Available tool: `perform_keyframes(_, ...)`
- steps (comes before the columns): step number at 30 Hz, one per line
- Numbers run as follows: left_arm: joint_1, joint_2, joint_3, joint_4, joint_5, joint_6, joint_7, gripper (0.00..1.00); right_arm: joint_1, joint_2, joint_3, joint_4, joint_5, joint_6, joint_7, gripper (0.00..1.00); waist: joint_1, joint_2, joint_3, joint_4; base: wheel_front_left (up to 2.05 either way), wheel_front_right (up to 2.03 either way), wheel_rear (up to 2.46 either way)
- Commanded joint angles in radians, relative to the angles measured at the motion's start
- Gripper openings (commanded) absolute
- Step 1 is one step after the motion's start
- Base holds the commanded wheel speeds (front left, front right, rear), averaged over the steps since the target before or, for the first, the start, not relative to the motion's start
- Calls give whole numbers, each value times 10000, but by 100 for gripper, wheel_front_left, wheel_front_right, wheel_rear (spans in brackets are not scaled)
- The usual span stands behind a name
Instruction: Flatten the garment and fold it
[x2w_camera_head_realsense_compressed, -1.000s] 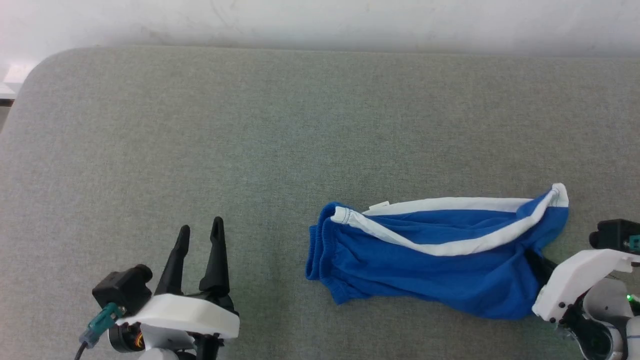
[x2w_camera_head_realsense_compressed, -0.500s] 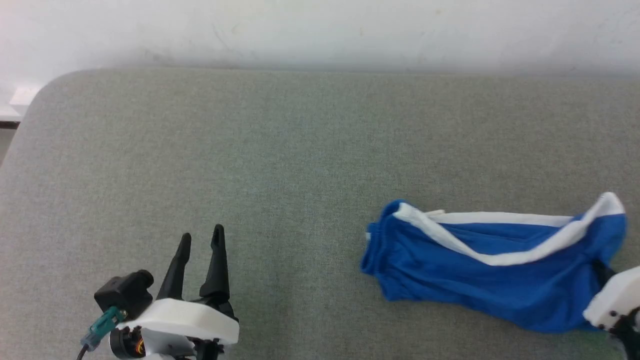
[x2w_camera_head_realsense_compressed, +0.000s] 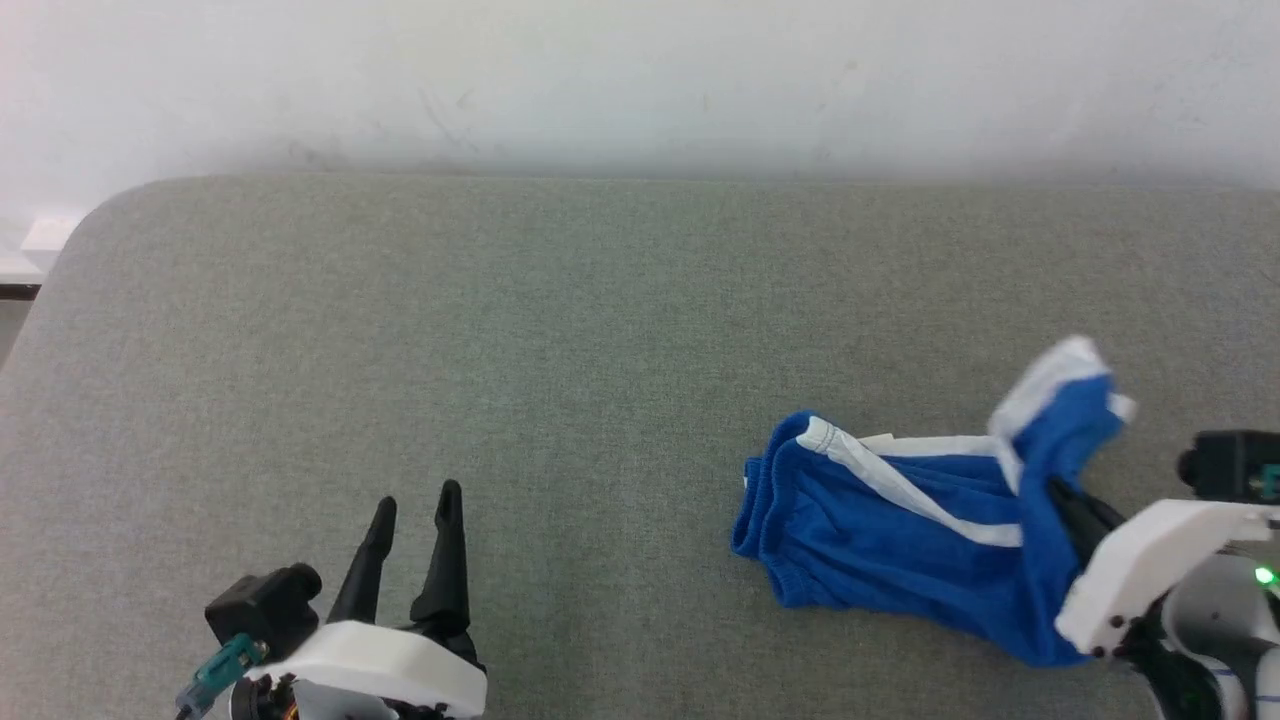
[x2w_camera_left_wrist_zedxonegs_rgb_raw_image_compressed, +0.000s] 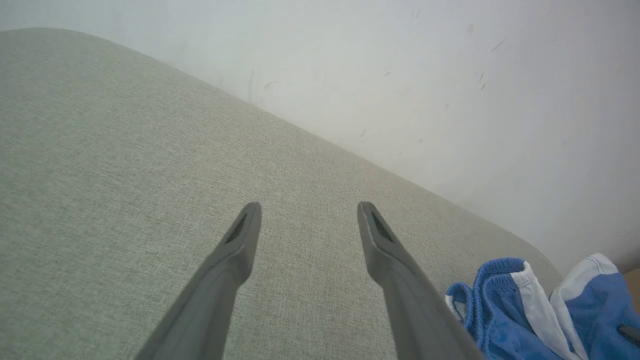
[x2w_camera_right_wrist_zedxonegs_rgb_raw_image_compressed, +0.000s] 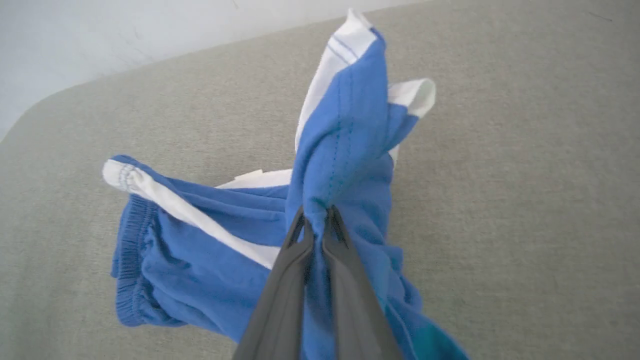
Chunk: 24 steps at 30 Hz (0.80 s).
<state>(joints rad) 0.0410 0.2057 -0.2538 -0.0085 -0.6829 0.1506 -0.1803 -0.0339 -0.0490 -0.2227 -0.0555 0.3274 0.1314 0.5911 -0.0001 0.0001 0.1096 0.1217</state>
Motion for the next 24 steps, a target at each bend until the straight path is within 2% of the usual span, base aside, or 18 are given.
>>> perform_keyframes(1, 22, -42, -30, 26, -39, 52, 23, 100, 62, -12, 472, -379, 183, -7, 148, 0, 1, -1, 12, 9, 0, 0, 0)
perform_keyframes(6, -55, -122, -93, 93, -101, -10, -13, 100, -112, -12, 1494, -976, 436, -7, 506, 0, 1, -1, 126, 148, 0, 0, 0)
perform_keyframes(11, -131, -167, -93, 187, -164, -53, -55, 100, -404, -12, 2107, -926, 574, -7, 628, 0, 1, -1, 236, 307, 0, 0, 0)
perform_keyframes(24, -490, -348, -225, 546, -266, -217, -161, 100, -1625, -12, 3804, 1270, 276, -7, 656, 0, 1, -1, 545, 791, 0, 0, 0)
